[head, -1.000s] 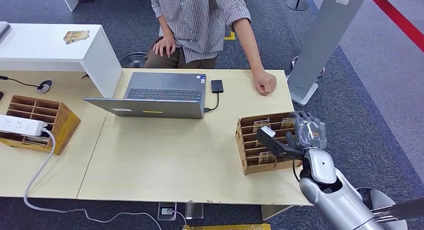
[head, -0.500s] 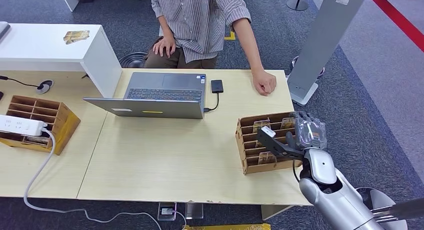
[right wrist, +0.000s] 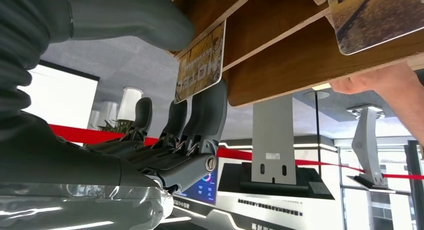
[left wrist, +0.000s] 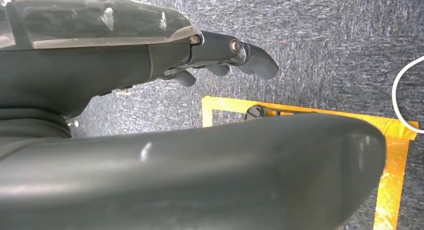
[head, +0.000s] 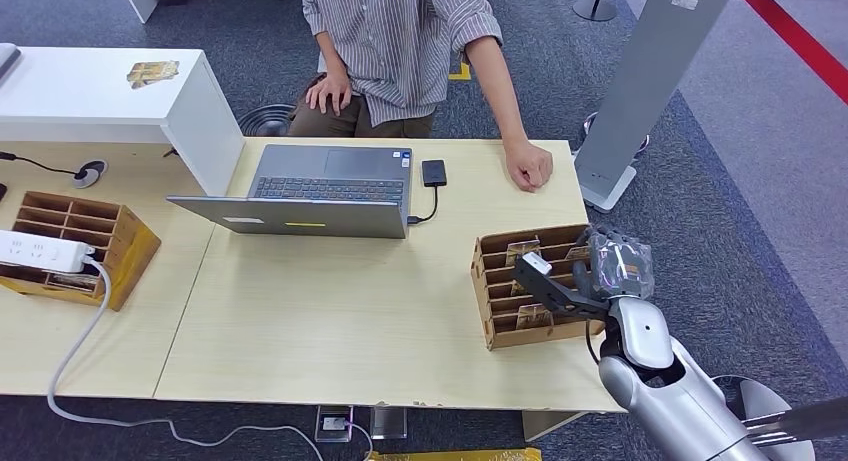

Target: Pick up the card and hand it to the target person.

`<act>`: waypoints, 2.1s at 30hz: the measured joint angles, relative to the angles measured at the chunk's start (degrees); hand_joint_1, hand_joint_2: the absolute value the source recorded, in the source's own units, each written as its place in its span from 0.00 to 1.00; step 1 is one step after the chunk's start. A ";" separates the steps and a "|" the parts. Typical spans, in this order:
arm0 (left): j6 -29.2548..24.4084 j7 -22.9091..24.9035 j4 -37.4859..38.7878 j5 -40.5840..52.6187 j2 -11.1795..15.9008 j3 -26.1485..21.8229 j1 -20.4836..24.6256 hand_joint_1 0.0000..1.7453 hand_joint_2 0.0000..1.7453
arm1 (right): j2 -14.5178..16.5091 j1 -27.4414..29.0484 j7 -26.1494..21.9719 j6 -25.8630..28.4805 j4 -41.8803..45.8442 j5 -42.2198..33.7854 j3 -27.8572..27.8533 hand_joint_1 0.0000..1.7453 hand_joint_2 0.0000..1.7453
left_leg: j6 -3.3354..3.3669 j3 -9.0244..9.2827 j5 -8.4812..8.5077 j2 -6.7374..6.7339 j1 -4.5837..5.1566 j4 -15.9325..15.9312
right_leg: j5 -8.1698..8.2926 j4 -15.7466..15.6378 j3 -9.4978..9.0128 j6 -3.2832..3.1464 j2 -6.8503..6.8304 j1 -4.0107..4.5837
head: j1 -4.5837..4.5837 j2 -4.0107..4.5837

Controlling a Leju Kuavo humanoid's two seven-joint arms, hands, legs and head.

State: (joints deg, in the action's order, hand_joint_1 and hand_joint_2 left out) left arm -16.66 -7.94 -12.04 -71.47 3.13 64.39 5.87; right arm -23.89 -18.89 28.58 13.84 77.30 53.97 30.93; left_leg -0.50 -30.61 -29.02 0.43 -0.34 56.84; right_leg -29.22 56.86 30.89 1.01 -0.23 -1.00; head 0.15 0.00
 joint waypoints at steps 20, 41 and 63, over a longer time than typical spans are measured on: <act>-0.15 0.00 0.00 0.00 0.00 0.00 0.00 0.00 0.00 | -0.05 0.00 -0.01 0.61 0.23 -0.20 -0.05 0.75 1.00 | 0.00 0.00 0.00 0.00 0.00 0.00 | 0.00 0.00 0.00 0.00 0.00 0.00 | 0.01 0.00; 3.09 -0.43 0.00 0.88 0.43 0.27 0.01 0.00 1.00 | -0.09 0.02 0.07 0.54 0.63 -0.71 -0.16 0.81 1.00 | 0.00 0.02 0.00 -0.01 0.00 0.00 | 0.00 0.00 0.00 0.00 0.01 0.00 | 0.00 0.00; 0.81 2.96 0.07 -0.68 1.36 0.26 -0.25 0.00 1.00 | -6.61 4.65 2.86 -10.19 38.78 -6.80 -7.60 0.81 1.00 | 0.00 0.05 0.00 -0.03 0.00 0.01 | 0.00 0.00 -0.01 0.00 0.03 0.00 | 0.02 0.00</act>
State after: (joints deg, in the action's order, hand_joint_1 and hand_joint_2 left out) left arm -15.85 -4.98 -11.98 -72.16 4.48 64.65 5.62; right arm -30.50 -14.24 31.44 3.65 116.08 47.17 23.33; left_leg -0.51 -30.56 -29.02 0.40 -0.34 56.85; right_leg -29.22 56.86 30.88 1.01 -0.20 -1.00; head 0.17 0.00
